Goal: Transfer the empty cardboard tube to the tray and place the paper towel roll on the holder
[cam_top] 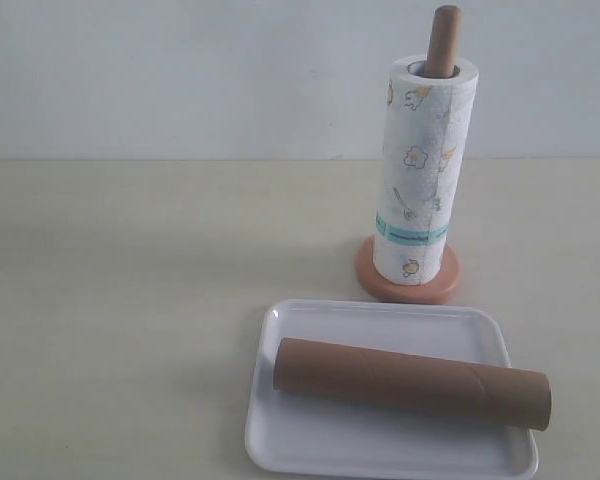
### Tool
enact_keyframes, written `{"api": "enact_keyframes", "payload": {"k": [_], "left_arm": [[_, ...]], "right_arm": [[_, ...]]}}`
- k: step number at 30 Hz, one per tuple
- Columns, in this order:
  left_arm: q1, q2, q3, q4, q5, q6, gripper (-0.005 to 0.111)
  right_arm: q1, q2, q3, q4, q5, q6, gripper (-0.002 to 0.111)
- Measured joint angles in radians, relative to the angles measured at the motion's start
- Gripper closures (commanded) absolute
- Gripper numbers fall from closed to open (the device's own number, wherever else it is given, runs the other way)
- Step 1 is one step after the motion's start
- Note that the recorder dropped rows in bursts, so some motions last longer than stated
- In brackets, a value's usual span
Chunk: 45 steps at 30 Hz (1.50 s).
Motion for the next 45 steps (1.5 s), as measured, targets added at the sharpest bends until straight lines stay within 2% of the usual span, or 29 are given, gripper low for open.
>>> {"api": "enact_keyframes", "payload": {"k": [4, 9, 15, 19, 29, 36, 45], "left_arm": [[0.003, -0.092, 0.029, 0.000, 0.002, -0.011, 0.101], [0.003, -0.110, 0.050, -0.017, -0.002, 0.037, 0.101], [0.003, -0.110, 0.141, -0.216, -0.002, 0.376, 0.101], [0.003, -0.110, 0.187, -0.308, 0.024, 0.497, 0.101], [0.003, -0.110, 0.189, -0.332, 0.121, 0.528, 0.101], [0.005, -0.110, 0.189, -0.332, 0.258, 0.531, 0.101], [0.025, -0.110, 0.189, -0.332, 0.273, 0.533, 0.101]], "right_arm": [[0.000, 0.000, 0.000, 0.000, 0.000, 0.000, 0.108], [0.000, 0.000, 0.000, 0.000, 0.000, 0.000, 0.108], [0.000, 0.000, 0.000, 0.000, 0.000, 0.000, 0.108], [0.000, 0.000, 0.000, 0.000, 0.000, 0.000, 0.108], [0.000, 0.000, 0.000, 0.000, -0.002, 0.000, 0.108], [0.000, 0.000, 0.000, 0.000, -0.004, 0.000, 0.108], [0.000, 0.000, 0.000, 0.000, -0.004, 0.000, 0.108]]}}
